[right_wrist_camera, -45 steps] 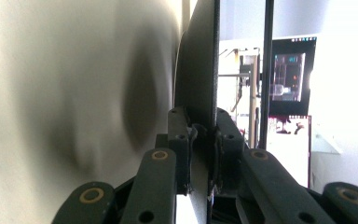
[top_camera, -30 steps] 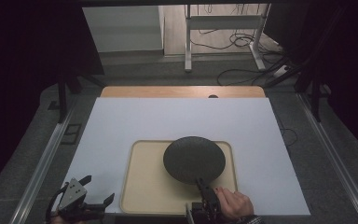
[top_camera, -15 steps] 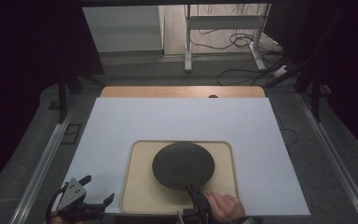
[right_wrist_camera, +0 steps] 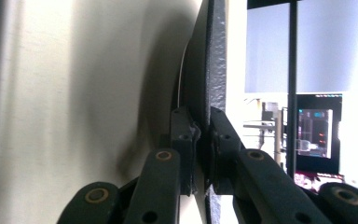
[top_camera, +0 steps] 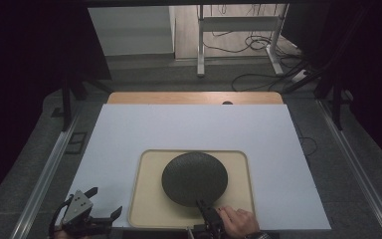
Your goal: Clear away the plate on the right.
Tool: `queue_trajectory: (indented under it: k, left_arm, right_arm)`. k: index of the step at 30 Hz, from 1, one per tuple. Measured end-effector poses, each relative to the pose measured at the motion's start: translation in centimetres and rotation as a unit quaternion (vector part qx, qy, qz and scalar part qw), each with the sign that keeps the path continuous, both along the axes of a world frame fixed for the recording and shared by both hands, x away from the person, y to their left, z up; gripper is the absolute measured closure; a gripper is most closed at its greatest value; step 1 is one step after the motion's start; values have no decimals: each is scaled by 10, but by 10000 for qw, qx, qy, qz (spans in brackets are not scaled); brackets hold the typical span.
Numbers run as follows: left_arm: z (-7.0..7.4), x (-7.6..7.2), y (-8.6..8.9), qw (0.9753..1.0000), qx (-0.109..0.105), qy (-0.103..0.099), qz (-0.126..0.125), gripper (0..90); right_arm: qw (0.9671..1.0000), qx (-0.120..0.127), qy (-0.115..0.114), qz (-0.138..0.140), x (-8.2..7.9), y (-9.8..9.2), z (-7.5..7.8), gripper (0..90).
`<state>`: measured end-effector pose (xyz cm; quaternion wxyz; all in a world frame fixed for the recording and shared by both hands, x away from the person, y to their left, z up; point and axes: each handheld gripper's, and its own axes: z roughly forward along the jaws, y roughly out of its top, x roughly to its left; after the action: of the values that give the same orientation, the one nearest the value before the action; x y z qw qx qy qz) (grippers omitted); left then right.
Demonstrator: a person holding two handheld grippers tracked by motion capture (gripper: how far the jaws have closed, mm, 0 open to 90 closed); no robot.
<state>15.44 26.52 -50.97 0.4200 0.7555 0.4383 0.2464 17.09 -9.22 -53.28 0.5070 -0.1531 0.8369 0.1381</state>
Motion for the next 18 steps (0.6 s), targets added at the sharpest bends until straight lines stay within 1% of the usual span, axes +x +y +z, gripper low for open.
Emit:
queue_trajectory:
  k: [5, 9, 14, 16, 18]
  left_arm:
    - [0, 0, 0, 10000, -5, -3, -1, 0]
    - [0, 0, 0, 10000, 1, 4, -7, 0]
    - [0, 0, -1, 10000, 0, 14, -16, 0]
    - [0, 0, -1, 10000, 2, 17, -21, 0]
    - [0, 0, -1, 10000, 3, 17, -24, 0]
  right_arm:
    - [9999, -44, 151, 51, -1, 0, -2, 854]
    - [9998, -124, 152, 92, -2, 1, -5, 857]
    - [9997, -41, 239, 99, -2, 1, -6, 850]
    - [9996, -41, 267, 119, -1, 1, -6, 842]
    - [9993, -101, 348, 104, -1, 1, -7, 833]
